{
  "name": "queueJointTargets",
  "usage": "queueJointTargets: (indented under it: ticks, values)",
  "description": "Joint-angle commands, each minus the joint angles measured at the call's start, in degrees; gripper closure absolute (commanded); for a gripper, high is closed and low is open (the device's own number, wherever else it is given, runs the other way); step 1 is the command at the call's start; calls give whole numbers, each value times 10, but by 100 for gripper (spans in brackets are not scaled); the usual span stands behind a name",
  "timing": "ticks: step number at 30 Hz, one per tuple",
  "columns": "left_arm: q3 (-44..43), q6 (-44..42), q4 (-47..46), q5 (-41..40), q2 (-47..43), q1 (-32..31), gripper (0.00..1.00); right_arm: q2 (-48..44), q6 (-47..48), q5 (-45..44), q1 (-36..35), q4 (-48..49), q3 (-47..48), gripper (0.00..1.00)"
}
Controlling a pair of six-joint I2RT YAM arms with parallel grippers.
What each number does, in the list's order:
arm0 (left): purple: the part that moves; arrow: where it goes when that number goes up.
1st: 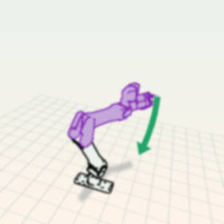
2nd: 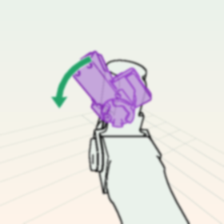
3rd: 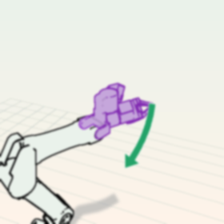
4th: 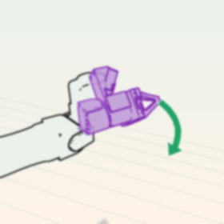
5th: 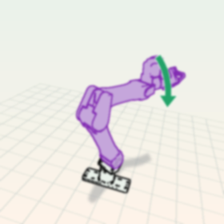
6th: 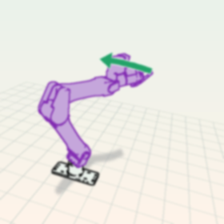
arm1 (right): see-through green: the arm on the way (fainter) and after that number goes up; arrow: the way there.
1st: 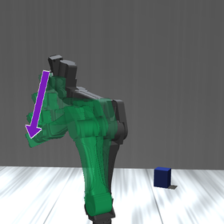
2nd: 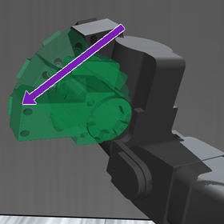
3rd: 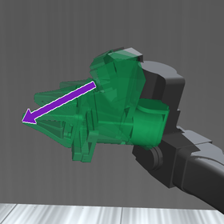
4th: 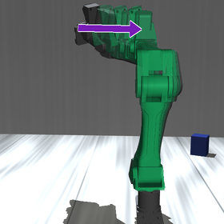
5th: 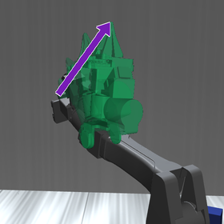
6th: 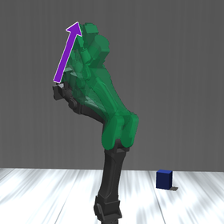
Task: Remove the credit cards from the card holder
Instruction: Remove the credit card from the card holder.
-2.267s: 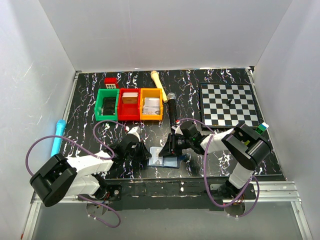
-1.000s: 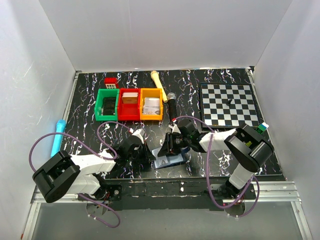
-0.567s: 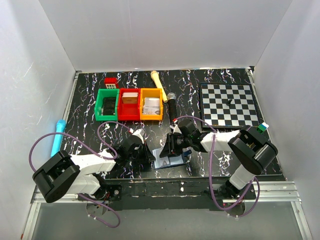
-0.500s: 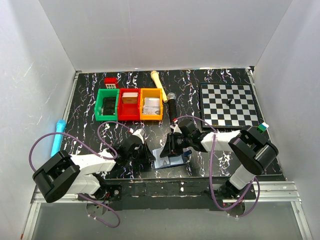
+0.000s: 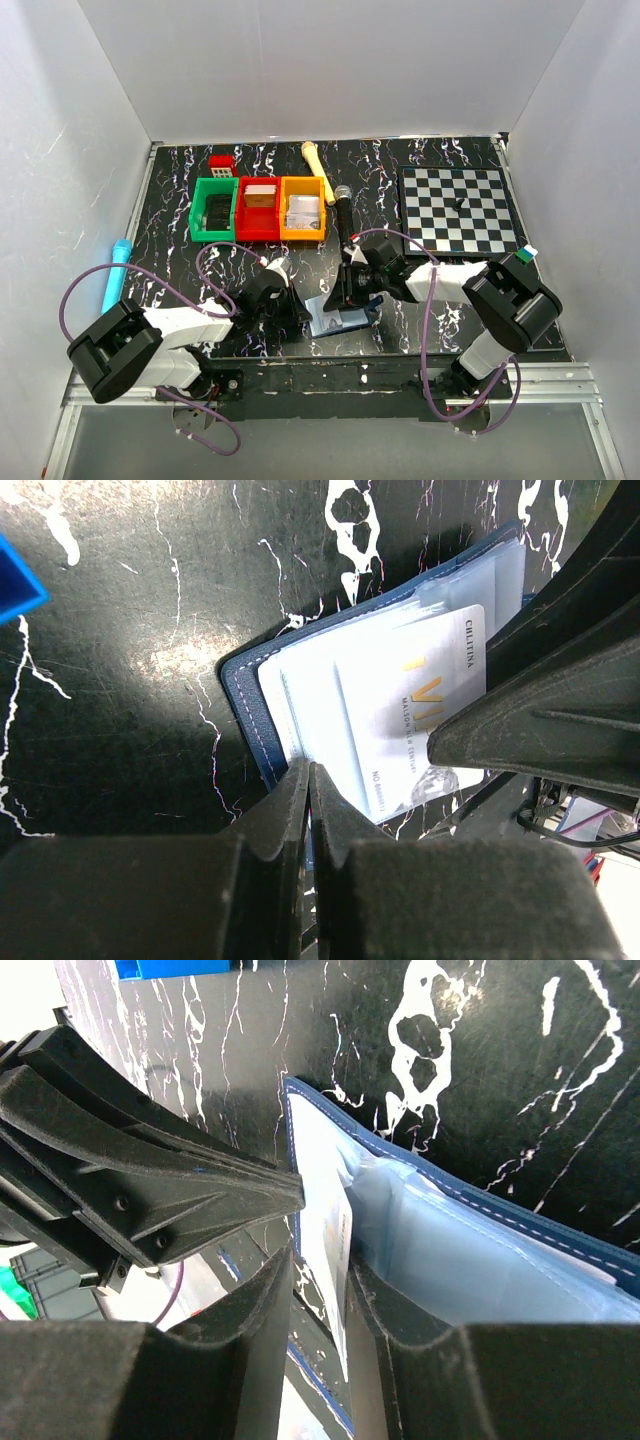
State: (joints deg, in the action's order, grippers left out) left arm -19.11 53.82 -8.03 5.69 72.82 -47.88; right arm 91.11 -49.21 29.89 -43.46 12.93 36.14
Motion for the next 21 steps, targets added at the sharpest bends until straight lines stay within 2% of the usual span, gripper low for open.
queueJointTargets:
  ticks: [1, 13, 21]
  values:
    - [19, -12, 75, -18, 23, -6, 100, -23, 8, 0, 7, 3, -4, 67]
    - [23, -10, 74, -18, 15, -6, 100, -33, 11, 3, 22, 7, -17, 68]
    - [25, -9, 70, -17, 16, -6, 100, -37, 9, 8, 26, 15, -22, 73]
